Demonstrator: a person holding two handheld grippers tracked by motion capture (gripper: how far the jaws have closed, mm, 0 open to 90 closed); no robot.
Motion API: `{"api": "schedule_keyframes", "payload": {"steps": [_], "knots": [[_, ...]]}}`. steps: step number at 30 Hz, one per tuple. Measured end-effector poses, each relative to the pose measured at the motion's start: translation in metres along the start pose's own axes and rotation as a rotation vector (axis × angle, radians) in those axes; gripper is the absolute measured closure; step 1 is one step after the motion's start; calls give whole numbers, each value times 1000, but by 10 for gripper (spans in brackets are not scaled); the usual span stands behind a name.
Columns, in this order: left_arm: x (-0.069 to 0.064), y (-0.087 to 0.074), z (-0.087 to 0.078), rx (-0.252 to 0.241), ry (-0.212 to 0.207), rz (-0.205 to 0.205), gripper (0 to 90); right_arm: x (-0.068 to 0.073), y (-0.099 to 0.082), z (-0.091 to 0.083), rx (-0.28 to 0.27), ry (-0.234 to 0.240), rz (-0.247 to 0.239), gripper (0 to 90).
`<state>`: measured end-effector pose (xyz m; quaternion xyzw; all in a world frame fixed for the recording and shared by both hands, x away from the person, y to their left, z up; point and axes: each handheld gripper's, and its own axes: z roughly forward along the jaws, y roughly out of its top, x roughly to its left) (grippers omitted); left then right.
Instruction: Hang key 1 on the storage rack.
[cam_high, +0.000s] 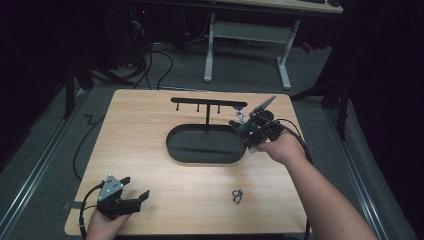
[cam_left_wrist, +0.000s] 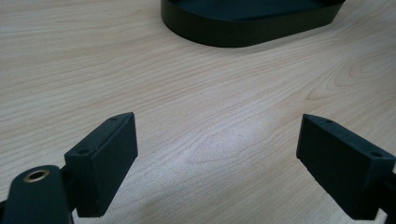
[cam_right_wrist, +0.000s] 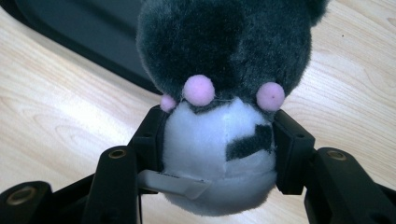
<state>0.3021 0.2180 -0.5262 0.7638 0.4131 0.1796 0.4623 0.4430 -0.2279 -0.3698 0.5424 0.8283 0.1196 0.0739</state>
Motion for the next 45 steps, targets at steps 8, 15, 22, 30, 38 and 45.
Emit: {"api": "schedule_keyframes", "payload": {"steps": [8, 15, 22, 30, 38, 45], "knots": [[0, -1, 0, 4, -4, 2, 133, -1, 6, 16, -28, -7, 22, 468], [0, -1, 1, 5, -1, 0, 132, 0, 8, 36, -61, 11, 23, 448], [0, -1, 0, 5, -2, 0, 132, 1, 8, 47, -60, 20, 28, 435], [0, -1, -1, 3, 0, 1, 132, -1, 8, 48, -64, 11, 45, 358], [1, -1, 0, 5, 2, 1, 132, -1, 9, 45, -87, 21, 49, 361], [1, 0, 1, 9, 1, 3, 133, 2, 0, 39, -88, 23, 36, 367]]}}
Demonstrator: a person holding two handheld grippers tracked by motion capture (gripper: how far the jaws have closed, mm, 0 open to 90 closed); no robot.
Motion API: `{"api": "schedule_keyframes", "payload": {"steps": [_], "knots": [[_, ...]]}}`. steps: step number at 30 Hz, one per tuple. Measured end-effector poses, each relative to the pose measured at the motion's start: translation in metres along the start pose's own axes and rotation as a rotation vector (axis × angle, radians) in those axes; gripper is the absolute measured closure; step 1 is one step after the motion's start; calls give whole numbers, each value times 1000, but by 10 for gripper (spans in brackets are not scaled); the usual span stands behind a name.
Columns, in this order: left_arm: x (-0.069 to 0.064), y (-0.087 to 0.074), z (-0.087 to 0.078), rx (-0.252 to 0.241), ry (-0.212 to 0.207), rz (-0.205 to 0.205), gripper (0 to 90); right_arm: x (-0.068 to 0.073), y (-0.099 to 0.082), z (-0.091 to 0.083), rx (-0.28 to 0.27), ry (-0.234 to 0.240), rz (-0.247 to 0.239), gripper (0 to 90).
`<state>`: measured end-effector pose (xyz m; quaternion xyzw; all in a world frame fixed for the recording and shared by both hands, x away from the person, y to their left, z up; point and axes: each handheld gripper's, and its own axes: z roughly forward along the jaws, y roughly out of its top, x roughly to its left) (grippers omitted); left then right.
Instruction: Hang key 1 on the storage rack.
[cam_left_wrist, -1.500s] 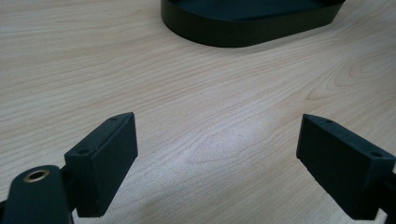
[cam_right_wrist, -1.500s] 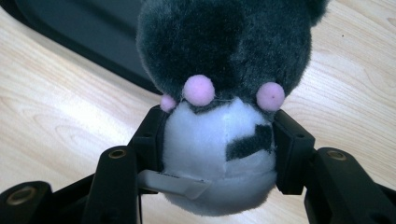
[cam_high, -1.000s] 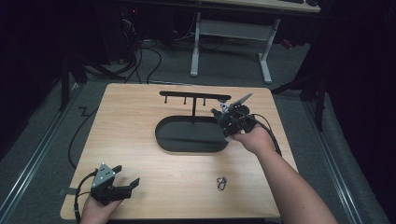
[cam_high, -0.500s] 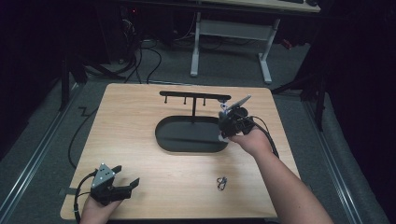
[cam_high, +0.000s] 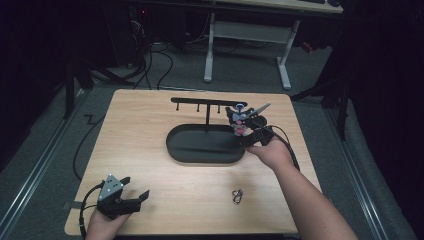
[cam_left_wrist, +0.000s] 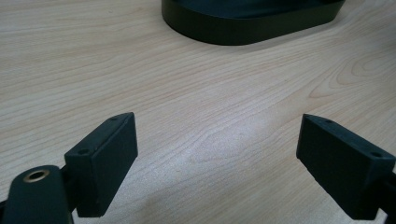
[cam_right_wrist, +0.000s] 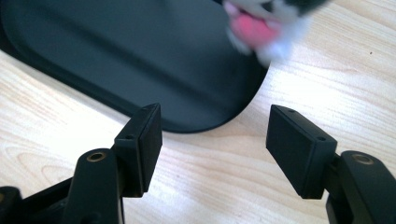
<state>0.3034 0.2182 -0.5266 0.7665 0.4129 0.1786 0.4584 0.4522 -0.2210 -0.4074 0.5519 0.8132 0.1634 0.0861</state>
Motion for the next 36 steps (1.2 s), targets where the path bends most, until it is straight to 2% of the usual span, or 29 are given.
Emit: {"api": "schedule_keyframes", "payload": {"steps": [5, 7, 11, 15, 16, 17, 18, 20, 25, 29, 32, 36], "knots": [[-1, 2, -1, 9, -4, 0, 140, 1, -14, -9, -25, 20, 7, 380], [-1, 2, -1, 11, -6, -1, 142, 3, -23, -14, -53, 46, 9, 383], [-1, 2, 0, 15, -9, -4, 145, 6, -39, -21, -88, 52, 4, 394], [-2, 1, 0, 21, -9, -4, 148, 6, -55, -21, -98, 41, -19, 398], [-2, 1, 0, 23, -9, -4, 148, 5, -60, -21, -97, 52, -4, 394], [-2, 1, 0, 24, -9, -4, 148, 4, -64, -20, -87, 44, -1, 397], [-2, 1, 1, 24, -9, -4, 148, 4, -70, -19, -110, 38, -23, 404], [-3, 1, 1, 26, -8, -1, 149, 3, -80, -18, -125, 36, -13, 402], [-2, 0, 1, 30, -10, -7, 149, 4, -108, -10, -205, 49, -12, 412], [-2, 0, 1, 27, -11, -8, 149, 5, -135, 0, -287, 103, 33, 427], [-2, 0, 1, 29, -13, -8, 149, 7, -153, 9, -340, 112, 36, 434], [-4, -1, 3, 37, -16, -5, 149, 16, -178, 19, -388, 153, 42, 437]]}}
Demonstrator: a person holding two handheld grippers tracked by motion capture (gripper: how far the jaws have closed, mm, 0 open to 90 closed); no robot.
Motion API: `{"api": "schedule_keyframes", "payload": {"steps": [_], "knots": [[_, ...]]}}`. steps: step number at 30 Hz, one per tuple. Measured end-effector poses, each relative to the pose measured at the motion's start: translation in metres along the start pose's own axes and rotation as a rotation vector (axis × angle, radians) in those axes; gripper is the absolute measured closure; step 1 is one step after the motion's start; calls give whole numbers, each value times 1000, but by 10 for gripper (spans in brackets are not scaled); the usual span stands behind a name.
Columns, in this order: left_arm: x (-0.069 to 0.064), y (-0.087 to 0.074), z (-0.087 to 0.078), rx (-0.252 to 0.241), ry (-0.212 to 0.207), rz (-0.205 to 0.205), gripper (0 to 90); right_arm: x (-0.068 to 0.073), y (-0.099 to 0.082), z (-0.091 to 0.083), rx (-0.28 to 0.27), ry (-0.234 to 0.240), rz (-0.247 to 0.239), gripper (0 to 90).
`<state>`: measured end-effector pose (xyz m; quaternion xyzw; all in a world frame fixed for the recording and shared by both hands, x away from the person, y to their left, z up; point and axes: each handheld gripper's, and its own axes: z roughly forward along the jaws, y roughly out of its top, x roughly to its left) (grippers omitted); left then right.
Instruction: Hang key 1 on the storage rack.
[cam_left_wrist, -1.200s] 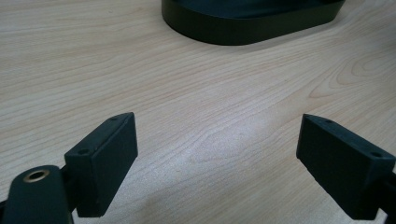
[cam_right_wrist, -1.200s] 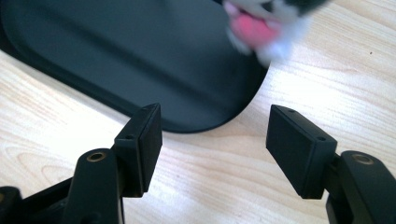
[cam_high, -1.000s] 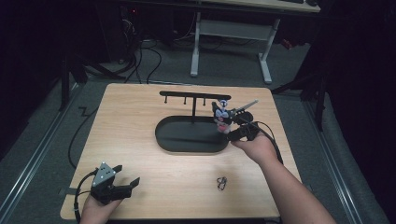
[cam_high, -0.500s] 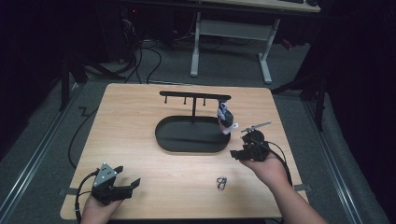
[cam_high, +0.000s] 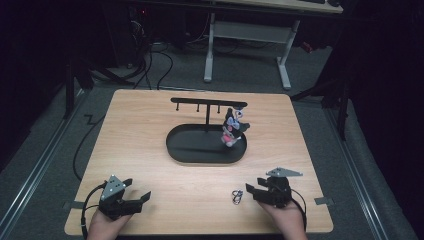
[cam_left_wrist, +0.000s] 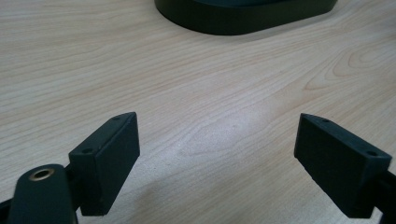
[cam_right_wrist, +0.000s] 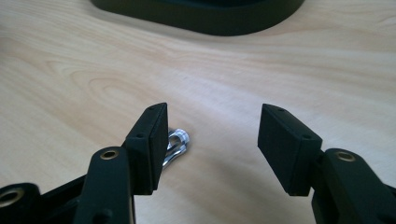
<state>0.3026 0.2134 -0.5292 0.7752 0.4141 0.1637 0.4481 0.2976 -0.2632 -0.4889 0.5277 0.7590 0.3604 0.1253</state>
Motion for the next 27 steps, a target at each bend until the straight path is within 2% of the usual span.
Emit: {"api": "schedule_keyframes", "payload": {"steps": [4, 6, 7, 8, 9, 12, 19, 27], "knots": [[-3, 0, 1, 4, -2, 9, 149, 15, -28, 2, -70, 15, -47, 459], [-6, 1, 1, -2, -6, 11, 149, 20, -32, 2, -37, 32, -67, 454], [-7, 2, 1, -1, -8, 16, 149, 24, -33, 1, -46, 19, -118, 459], [-8, 2, 1, 0, -7, 23, 149, 26, -33, 1, -38, 13, -135, 460], [-9, 2, 2, 2, -7, 25, 149, 27, -33, 2, -16, 11, -139, 467], [-10, 3, 2, 3, -8, 25, 149, 27, -31, 6, -8, 25, -139, 476], [-8, 1, -1, -3, -7, 21, 149, 32, -30, 18, 33, -7, -187, 492], [-5, 1, -4, -9, -7, 15, 150, 35, -27, 24, 39, -25, -203, 492]]}}
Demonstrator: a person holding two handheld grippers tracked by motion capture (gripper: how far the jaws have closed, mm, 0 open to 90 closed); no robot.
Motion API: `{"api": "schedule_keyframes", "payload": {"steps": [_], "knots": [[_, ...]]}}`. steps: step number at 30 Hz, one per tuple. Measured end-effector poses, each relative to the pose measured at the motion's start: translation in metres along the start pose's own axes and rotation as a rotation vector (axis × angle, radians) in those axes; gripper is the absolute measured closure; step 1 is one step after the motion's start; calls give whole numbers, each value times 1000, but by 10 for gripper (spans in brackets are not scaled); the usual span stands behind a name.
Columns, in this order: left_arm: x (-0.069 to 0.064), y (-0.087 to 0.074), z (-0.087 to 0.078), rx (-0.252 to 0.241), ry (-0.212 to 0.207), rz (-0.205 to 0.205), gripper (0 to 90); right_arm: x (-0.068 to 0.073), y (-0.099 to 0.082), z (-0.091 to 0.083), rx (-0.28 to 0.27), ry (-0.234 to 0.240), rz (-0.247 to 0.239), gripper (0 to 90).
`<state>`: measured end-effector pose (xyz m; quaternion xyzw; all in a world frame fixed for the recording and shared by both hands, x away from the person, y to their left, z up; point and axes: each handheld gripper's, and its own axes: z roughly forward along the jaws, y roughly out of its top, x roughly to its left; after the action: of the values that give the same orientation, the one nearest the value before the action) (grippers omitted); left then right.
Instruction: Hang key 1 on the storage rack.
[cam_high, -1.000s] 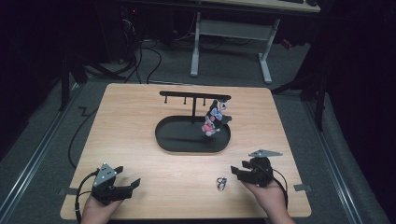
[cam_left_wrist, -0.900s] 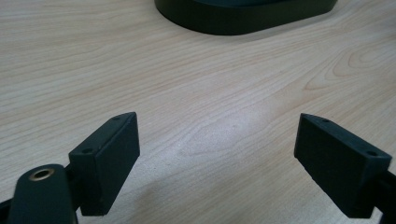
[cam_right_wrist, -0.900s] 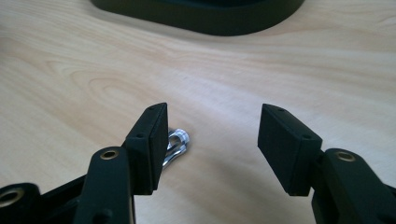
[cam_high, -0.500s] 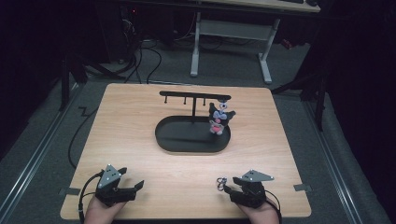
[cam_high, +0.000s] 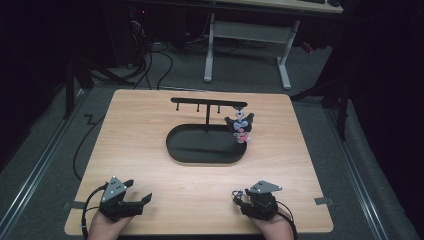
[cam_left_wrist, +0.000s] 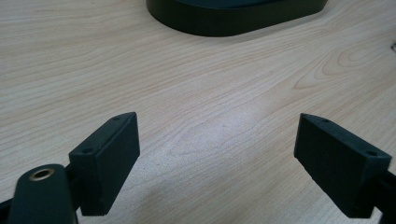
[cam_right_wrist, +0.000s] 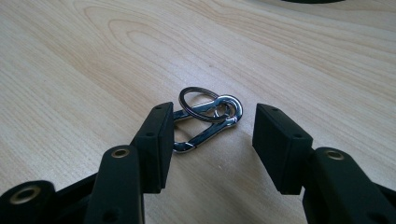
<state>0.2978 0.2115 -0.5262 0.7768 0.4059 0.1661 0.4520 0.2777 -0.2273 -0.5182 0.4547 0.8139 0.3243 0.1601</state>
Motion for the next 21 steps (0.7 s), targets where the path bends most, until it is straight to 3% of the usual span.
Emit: {"api": "schedule_keyframes", "payload": {"steps": [5, 12, 17, 21], "knots": [[1, -1, -3, -4, 6, -2, 149, 1, 1, 2, -7, -16, -22, 529], [2, -5, -8, -5, 22, -16, 150, -1, 4, 4, -6, -26, -16, 606], [3, -9, -13, -2, 37, -23, 150, -6, 7, 5, -1, -19, -4, 667], [4, -11, -17, -3, 48, -30, 150, -7, 8, 4, 7, -15, -21, 724]]}}
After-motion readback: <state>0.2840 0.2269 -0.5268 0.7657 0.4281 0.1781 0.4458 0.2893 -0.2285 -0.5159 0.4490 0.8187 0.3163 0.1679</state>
